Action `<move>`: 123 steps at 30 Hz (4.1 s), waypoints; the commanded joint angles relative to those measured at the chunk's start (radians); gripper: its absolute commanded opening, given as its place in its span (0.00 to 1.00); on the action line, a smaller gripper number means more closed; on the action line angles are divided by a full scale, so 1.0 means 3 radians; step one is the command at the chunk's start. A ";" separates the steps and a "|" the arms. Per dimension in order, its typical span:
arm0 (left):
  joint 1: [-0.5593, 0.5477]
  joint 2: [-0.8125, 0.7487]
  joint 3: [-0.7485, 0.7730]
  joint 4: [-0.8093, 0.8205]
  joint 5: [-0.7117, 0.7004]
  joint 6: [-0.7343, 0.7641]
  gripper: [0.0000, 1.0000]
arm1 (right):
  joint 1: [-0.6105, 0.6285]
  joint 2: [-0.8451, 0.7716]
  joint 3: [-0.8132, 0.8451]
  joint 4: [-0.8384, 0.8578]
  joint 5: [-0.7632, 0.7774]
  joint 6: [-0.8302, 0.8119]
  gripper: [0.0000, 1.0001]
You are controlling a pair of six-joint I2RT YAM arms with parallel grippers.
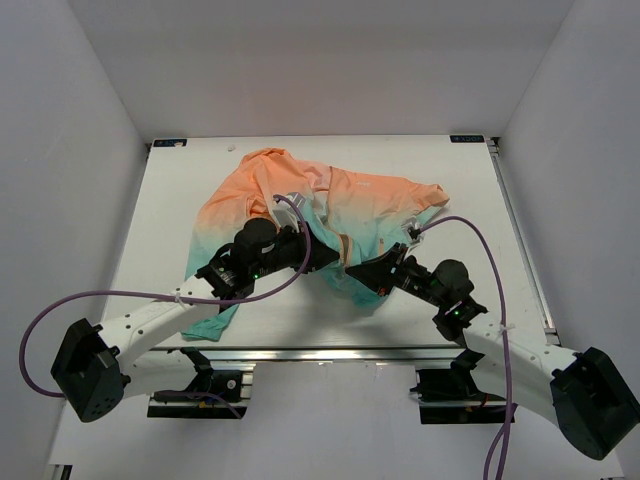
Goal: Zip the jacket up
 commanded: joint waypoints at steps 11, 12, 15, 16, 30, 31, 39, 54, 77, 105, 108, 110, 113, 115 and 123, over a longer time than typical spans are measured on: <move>-0.0012 -0.0147 -0.0036 0.0086 0.0016 0.0020 0.00 | -0.0013 0.0128 0.0083 0.0469 -0.0027 0.0111 0.00; -0.0012 -0.0152 -0.0051 0.0081 0.0006 0.0020 0.00 | -0.0013 0.0128 0.0083 0.0479 -0.0042 0.0116 0.00; -0.0012 -0.0152 -0.0046 0.0076 -0.0020 0.0010 0.00 | -0.0013 0.0088 0.0073 0.0469 -0.0058 0.0121 0.00; -0.0012 -0.0152 -0.0051 0.0076 -0.0020 0.0010 0.00 | -0.0018 0.0062 0.0068 0.0454 -0.0053 0.0116 0.00; -0.0012 -0.0177 -0.0061 0.0142 0.0072 0.0010 0.00 | -0.0034 0.0138 0.0124 0.0413 -0.0012 0.0096 0.00; -0.0012 -0.0177 -0.0056 0.0137 0.0057 0.0010 0.00 | -0.0039 0.0139 0.0119 0.0413 -0.0022 0.0096 0.00; -0.0012 -0.0147 -0.0056 0.0137 0.0047 0.0005 0.00 | -0.0044 0.0052 0.0037 0.0444 -0.0027 0.0126 0.00; -0.0012 -0.0116 -0.0051 0.0142 0.0098 -0.0026 0.00 | -0.0044 0.0103 0.0073 0.0556 -0.0037 0.0162 0.00; -0.0012 -0.0198 -0.0194 0.0286 0.0358 -0.0011 0.00 | -0.0075 0.0307 0.0165 0.0842 0.0183 0.0259 0.00; -0.0012 -0.0244 -0.0307 0.0158 0.0731 0.0214 0.00 | -0.0279 0.0236 0.0267 0.0725 0.0127 0.0208 0.00; -0.0012 -0.0224 -0.0286 0.0117 0.0783 0.0250 0.00 | -0.0295 0.0271 0.0339 0.0674 -0.0011 0.0203 0.00; -0.0012 -0.0193 -0.0240 0.0066 0.0727 0.0250 0.20 | -0.0289 0.0302 0.0370 0.0643 -0.0114 0.0198 0.00; -0.0012 -0.0152 -0.0235 0.0132 0.0701 0.0214 0.39 | -0.0289 0.0363 0.0349 0.0592 -0.0211 0.0213 0.00; -0.0012 -0.0111 -0.0245 0.0163 0.0676 0.0153 0.41 | -0.0289 0.0399 0.0334 0.0602 -0.0287 0.0254 0.00; -0.0012 -0.0121 -0.0291 0.0219 0.0609 0.0005 0.50 | -0.0289 0.0323 0.0242 0.0480 -0.0375 0.0224 0.00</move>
